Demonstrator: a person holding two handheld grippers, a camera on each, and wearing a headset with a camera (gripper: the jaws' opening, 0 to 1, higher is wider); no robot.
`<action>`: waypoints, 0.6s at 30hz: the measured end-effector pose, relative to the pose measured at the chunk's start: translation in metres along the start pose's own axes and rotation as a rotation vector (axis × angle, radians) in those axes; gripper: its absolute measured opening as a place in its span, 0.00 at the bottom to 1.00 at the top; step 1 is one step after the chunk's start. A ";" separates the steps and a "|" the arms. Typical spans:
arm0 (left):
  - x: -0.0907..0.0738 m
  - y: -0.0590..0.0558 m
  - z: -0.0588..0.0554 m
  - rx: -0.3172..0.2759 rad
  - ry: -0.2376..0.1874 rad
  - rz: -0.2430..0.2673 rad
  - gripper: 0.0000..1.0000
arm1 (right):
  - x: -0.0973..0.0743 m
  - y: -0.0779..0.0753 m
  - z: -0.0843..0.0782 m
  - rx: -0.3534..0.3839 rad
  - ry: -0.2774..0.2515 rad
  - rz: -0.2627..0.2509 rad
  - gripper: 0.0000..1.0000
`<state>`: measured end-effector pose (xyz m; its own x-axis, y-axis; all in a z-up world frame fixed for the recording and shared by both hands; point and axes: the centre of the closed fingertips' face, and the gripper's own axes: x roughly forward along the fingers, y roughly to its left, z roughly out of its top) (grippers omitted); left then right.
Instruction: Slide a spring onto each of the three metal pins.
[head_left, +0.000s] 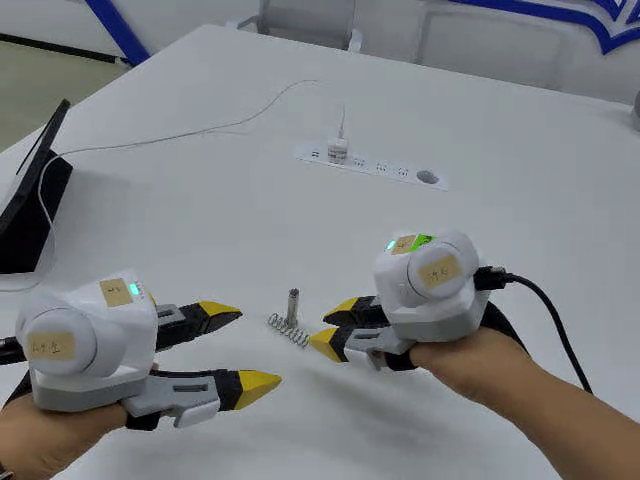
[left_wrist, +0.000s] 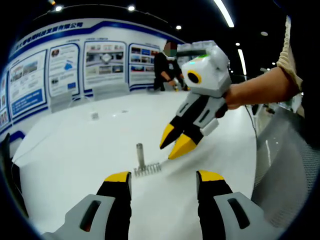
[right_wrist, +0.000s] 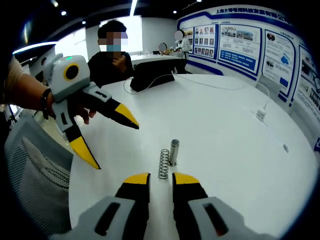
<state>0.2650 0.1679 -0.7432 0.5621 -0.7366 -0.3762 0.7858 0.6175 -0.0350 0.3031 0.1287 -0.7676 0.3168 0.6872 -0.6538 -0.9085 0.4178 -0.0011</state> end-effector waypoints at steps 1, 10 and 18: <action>0.000 0.000 0.000 0.001 0.002 0.000 0.53 | 0.003 0.000 -0.001 0.001 0.002 -0.001 0.19; 0.000 0.001 -0.002 0.000 0.009 0.003 0.52 | 0.020 0.000 -0.007 0.030 0.031 0.001 0.18; 0.000 0.000 -0.002 0.014 0.021 0.004 0.52 | 0.031 -0.006 -0.013 0.063 0.050 -0.006 0.17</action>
<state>0.2646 0.1691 -0.7449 0.5599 -0.7280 -0.3956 0.7872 0.6164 -0.0202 0.3145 0.1395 -0.7976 0.3067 0.6550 -0.6906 -0.8873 0.4593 0.0415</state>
